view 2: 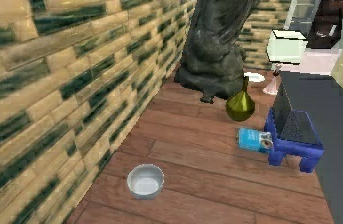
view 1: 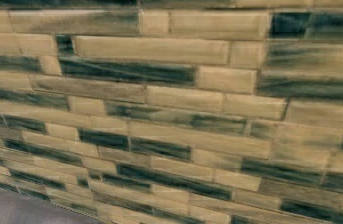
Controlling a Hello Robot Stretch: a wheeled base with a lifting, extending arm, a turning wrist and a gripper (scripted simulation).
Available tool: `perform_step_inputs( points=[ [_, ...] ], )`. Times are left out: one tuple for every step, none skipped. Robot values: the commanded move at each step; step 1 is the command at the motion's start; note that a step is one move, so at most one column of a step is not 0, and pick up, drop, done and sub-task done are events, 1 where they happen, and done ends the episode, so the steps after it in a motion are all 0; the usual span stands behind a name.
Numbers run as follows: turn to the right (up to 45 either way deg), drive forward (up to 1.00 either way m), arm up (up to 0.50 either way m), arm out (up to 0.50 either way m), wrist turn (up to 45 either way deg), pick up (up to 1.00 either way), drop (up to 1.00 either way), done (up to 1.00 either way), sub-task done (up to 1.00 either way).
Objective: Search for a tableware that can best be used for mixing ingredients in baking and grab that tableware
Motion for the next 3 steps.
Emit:
perform_step_inputs(
  points=[
    [0.0,0.0,0.5,0.0,0.0,0.0,0.0,0.0,0.0],
    [0.0,0.0,0.26,0.0,0.0,0.0,0.0,0.0,0.0],
    [0.0,0.0,0.0,0.2,0.0,0.0,0.0,0.0,0.0]
  ],
)
